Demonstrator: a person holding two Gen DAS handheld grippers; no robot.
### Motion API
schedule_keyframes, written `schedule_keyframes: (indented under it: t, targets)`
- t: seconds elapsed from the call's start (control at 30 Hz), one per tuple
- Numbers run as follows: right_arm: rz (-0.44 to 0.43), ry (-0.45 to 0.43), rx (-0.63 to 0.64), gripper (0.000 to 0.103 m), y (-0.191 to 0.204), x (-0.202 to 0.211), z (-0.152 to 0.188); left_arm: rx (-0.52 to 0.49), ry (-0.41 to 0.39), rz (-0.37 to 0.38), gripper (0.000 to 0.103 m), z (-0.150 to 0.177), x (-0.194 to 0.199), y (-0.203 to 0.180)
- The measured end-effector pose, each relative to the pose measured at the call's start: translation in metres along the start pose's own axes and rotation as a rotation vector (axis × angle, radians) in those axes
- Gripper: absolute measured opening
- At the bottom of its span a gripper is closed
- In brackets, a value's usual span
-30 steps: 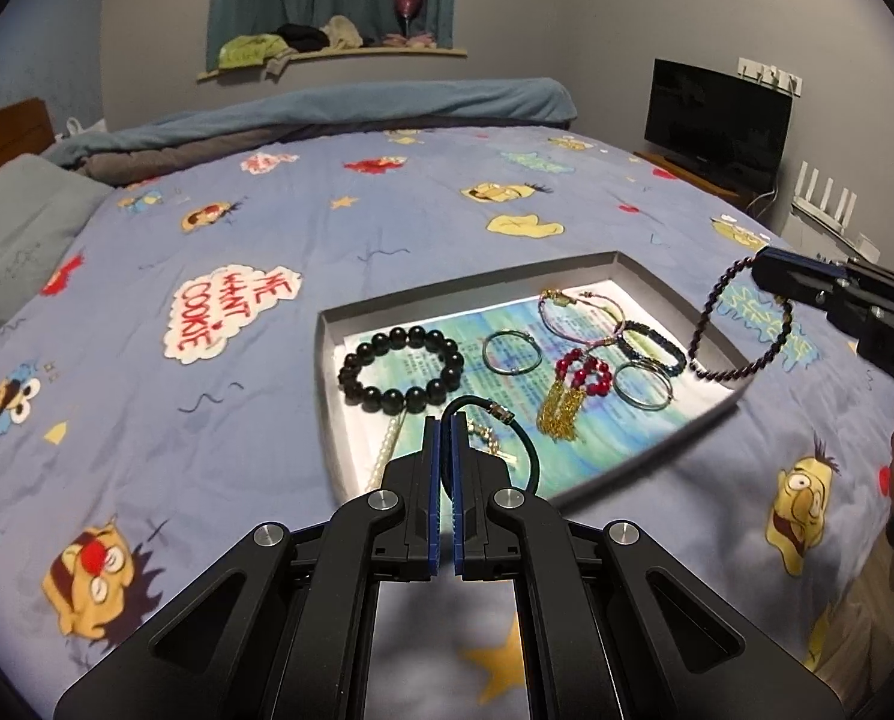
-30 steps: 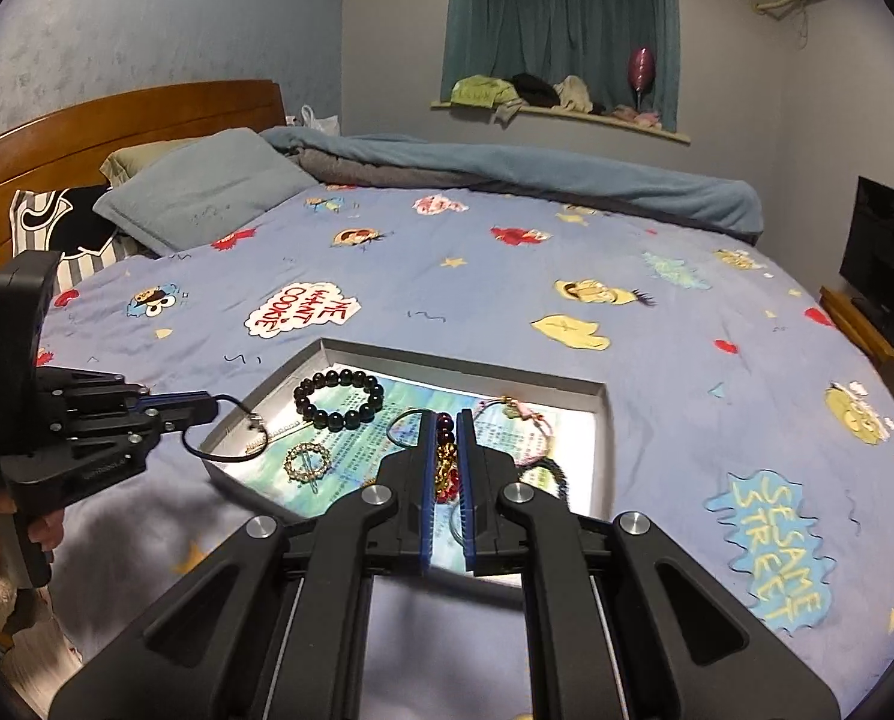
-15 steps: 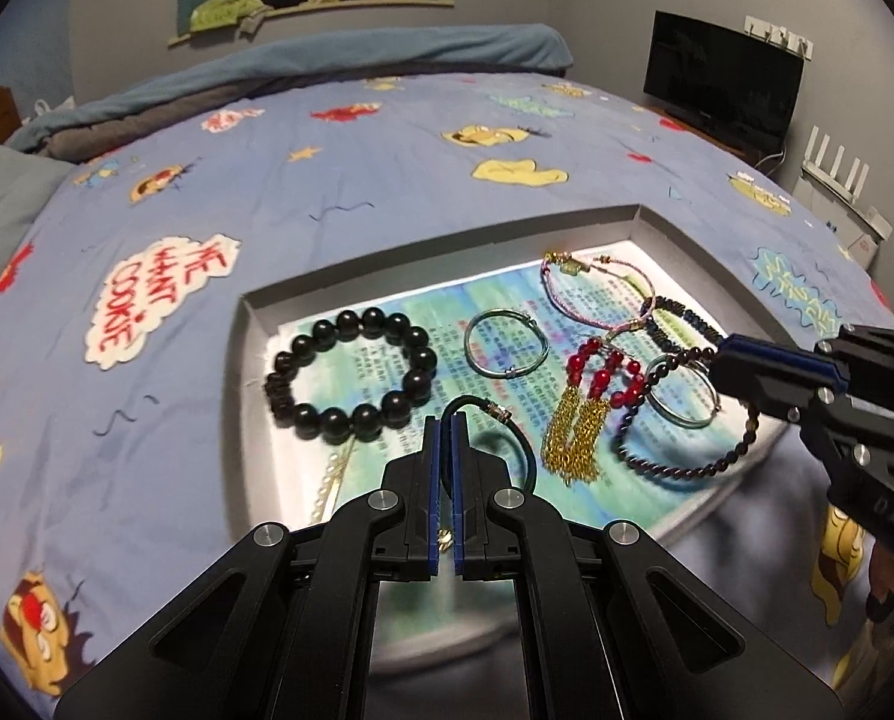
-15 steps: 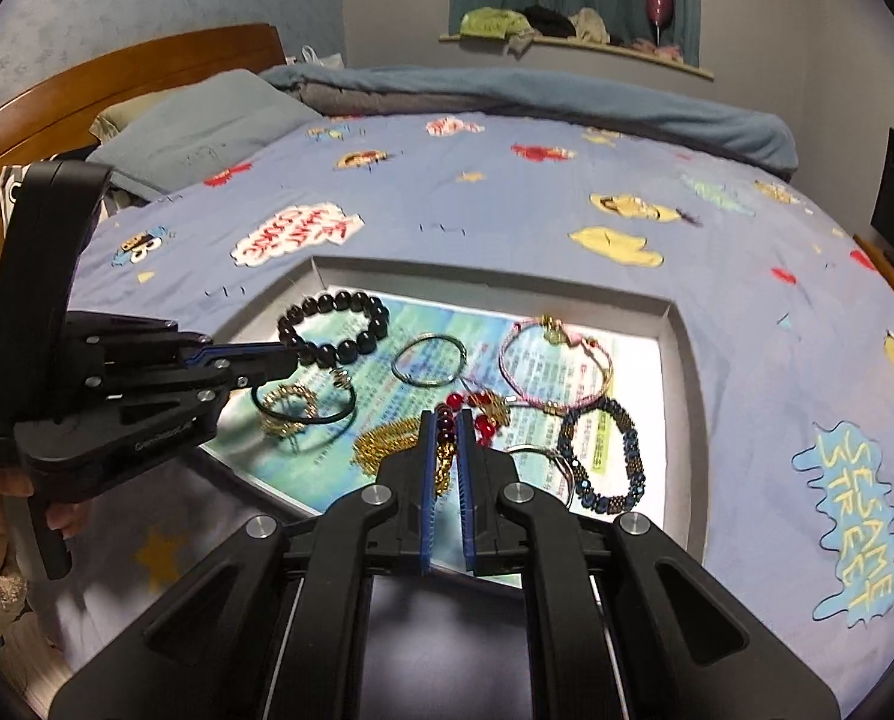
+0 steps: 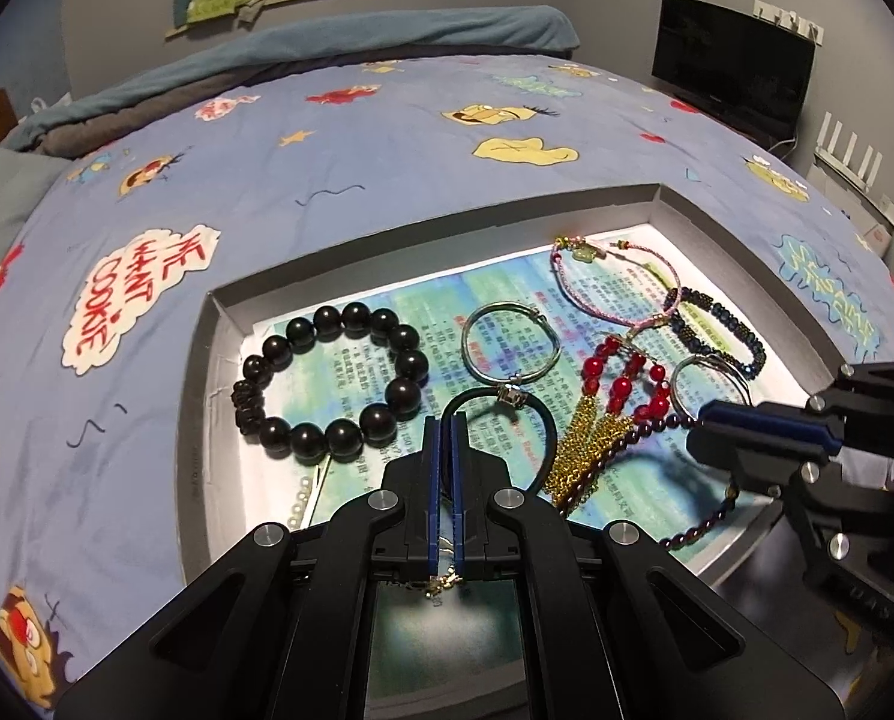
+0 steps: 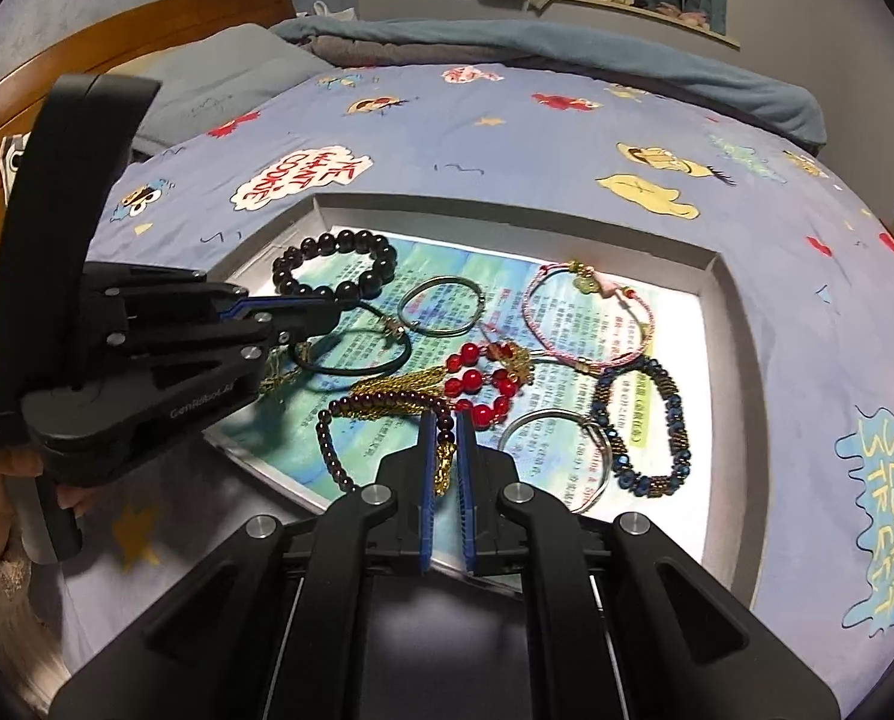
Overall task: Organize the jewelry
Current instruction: 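Carry the black hair tie and purple bead bracelet over the tray, then open both grippers to release the hair tie and bracelet into the tray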
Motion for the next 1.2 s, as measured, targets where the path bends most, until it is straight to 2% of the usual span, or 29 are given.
schedule_keyframes:
  t: [0.5, 0.6, 0.67, 0.7, 0.83, 0.9, 0.97, 1.03, 1.1, 1.17, 1.2]
  targets:
    - [0.005, 0.015, -0.018, 0.007, 0.000, -0.004, 0.001, 0.043, 0.022, 0.003, 0.004, 0.004, -0.004, 0.015]
    - [0.008, 0.016, -0.014, 0.007, 0.001, -0.003, 0.001, 0.049, 0.025, 0.008, 0.007, 0.005, -0.004, 0.015]
    - [0.008, 0.016, -0.013, 0.009, 0.001, -0.002, 0.001, 0.053, 0.019, 0.007, 0.020, 0.005, -0.001, 0.015]
    - [0.011, 0.016, -0.013, 0.010, 0.001, -0.002, 0.002, 0.054, 0.016, 0.007, 0.023, 0.005, 0.000, 0.015]
    - [0.022, 0.011, -0.021, 0.022, 0.000, 0.002, 0.004, 0.061, 0.008, 0.005, 0.026, 0.007, 0.006, 0.017]
    - [0.024, 0.005, -0.030, 0.025, -0.001, 0.006, 0.005, 0.071, 0.003, 0.001, 0.035, 0.008, 0.010, 0.019]
    - [0.027, -0.003, -0.037, 0.034, -0.003, 0.010, 0.007, 0.077, -0.011, -0.002, 0.046, 0.009, 0.017, 0.021]
    - [0.032, -0.013, -0.047, 0.042, -0.005, 0.016, 0.009, 0.080, -0.019, -0.006, 0.050, 0.009, 0.021, 0.022]
    - [0.035, -0.018, -0.054, 0.045, -0.008, 0.021, 0.011, 0.085, -0.030, -0.005, 0.056, 0.010, 0.028, 0.022]
    - [0.039, -0.023, -0.061, 0.053, -0.010, 0.026, 0.014, 0.092, -0.043, -0.008, 0.070, 0.011, 0.034, 0.023]
    - [0.041, -0.029, -0.068, 0.056, -0.012, 0.029, 0.015, 0.095, -0.047, -0.008, 0.072, 0.012, 0.037, 0.023]
Point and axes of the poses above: each gripper's, at about its wrist camera, not at the fingertips, and x roughly against the way its jaws point, y to its left, z to its underside, the point moved 7 cm from there along -x, roughly the way its jaws point, and after that the axes turned 7 degrees about y, right-handed, at the moved point
